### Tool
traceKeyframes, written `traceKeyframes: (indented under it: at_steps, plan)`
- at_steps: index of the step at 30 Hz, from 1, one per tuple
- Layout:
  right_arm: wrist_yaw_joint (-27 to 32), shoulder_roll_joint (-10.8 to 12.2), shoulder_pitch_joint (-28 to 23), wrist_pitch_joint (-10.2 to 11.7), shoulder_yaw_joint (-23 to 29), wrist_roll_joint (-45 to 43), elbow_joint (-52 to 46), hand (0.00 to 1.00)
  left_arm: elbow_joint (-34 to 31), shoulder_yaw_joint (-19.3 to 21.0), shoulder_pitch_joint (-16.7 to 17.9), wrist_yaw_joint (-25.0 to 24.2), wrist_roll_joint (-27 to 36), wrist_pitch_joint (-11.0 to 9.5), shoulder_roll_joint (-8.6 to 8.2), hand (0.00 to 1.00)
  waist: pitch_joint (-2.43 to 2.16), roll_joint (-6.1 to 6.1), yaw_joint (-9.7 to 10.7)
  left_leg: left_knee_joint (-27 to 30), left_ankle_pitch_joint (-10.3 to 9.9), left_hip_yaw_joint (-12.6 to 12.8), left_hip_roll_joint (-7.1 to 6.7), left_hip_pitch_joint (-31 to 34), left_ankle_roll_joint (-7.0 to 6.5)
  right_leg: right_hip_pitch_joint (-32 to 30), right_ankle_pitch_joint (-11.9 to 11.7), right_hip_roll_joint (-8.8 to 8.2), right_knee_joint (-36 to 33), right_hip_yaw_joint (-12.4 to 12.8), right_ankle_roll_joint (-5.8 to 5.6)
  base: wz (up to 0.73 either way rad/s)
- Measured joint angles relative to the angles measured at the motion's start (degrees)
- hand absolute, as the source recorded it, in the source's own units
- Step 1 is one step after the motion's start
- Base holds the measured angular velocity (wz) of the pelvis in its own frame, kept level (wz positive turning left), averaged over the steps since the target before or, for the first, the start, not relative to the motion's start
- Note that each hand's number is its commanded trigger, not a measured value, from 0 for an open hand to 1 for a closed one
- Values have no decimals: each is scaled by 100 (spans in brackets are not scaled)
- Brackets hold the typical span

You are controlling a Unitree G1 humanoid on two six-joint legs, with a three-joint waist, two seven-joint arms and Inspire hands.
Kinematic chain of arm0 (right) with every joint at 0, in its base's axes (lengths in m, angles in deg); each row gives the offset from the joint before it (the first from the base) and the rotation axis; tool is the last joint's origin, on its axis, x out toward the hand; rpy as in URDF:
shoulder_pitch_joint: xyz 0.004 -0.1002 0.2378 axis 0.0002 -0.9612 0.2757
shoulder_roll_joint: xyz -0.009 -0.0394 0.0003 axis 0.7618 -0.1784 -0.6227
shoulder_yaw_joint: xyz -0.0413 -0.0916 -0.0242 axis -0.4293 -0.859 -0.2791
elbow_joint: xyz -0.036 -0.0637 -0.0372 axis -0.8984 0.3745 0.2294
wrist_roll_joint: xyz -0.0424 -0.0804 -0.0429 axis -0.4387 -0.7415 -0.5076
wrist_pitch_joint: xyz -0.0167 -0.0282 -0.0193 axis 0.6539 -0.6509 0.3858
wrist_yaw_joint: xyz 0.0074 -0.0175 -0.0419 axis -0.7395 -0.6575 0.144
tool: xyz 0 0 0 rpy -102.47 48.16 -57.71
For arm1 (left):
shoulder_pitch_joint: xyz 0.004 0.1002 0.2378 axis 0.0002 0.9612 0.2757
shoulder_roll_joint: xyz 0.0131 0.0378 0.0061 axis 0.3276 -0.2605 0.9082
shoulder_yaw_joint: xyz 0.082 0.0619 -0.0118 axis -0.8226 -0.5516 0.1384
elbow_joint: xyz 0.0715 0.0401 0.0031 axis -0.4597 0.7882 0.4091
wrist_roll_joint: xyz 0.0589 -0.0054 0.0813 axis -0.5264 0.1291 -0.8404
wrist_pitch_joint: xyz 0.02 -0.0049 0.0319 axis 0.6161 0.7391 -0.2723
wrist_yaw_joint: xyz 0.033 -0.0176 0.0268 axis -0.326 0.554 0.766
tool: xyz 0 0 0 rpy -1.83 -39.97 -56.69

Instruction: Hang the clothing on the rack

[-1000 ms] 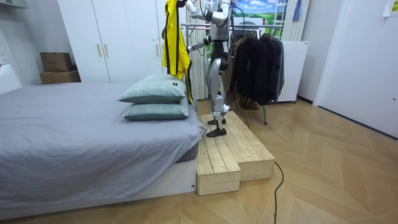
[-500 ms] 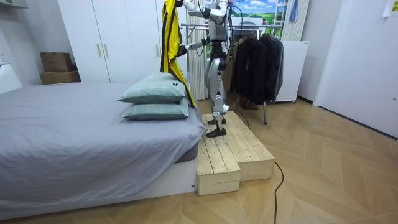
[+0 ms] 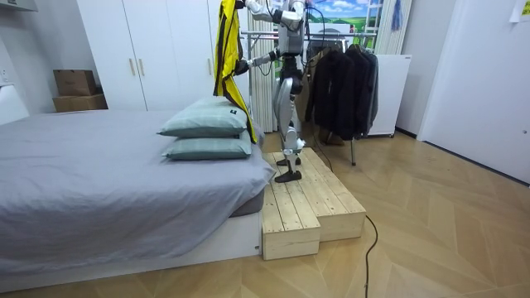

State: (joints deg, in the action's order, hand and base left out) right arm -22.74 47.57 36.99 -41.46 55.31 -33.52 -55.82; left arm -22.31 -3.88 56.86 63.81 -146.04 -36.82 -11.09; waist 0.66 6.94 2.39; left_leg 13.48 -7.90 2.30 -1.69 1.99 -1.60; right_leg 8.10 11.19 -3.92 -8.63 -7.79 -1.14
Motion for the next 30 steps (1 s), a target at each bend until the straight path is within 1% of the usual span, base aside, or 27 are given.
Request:
traceKeyframes:
  at_steps: [8, 18, 22, 24, 25, 27, 28, 29, 30]
  plan:
    - [10, -8, -5, -1, -377, 3, 1, 0, 29, -6, 0, 0, 94, 2, -1, 100, 0, 12, 7, 13, 0, 1, 0, 34, -1, -10, 0, 1, 1, 2, 0, 0]
    - [12, -3, -5, -1, -455, 16, 2, 0, 41, -50, 0, 0, 168, 11, -2, 100, 14, 45, 16, 1, 0, 1, 1, 39, 0, -13, 0, 3, 4, -6, 0, 0]
    - [17, -1, -4, -1, -581, 19, 2, 0, 56, -119, -2, 1, 228, 16, -3, 100, 11, 49, 15, 5, 1, -3, 0, 63, 0, -29, 0, 3, 3, -16, 0, 0]
    - [11, 1, -4, -1, -651, 50, 18, 0, 84, -119, -13, 4, 228, 17, -36, 100, 11, 49, 4, 14, 1, -2, 0, 59, 1, -22, -1, 2, 2, -17, 0, 0]
    - [1, 5, -4, -1, -691, 53, 38, 0, 126, -119, -36, 8, 228, 17, -97, 100, 11, 49, -10, 14, 1, -3, 0, 57, 0, -21, -1, 2, 2, -17, 0, 0]
    - [-31, 87, -4, -1, -717, 90, 115, 0, 205, -119, -133, 11, 221, 22, -286, 100, 12, 48, -38, 24, 1, -3, 2, 61, 0, -21, -1, 3, 2, -20, 0, 0]
    - [-65, 144, 8, -1, -719, 121, 220, 0, 285, -119, -257, 19, 219, 29, -444, 100, 12, 51, -92, 25, 1, -3, 2, 64, 0, -23, -1, 5, 2, -17, 0, 0]
    - [-66, 176, 9, -2, -725, 122, 254, 0, 324, -119, -328, 26, 219, 31, -516, 100, 15, 56, -120, 23, 0, -2, 2, 64, 0, -25, -1, 5, 2, -15, 0, 0]
    - [-72, 208, 13, -4, -770, 126, 278, 0, 432, -119, -490, 81, 224, 54, -651, 100, 29, 81, -149, 21, 0, -2, 4, 70, 0, -33, -1, 5, -1, -18, 0, 0]
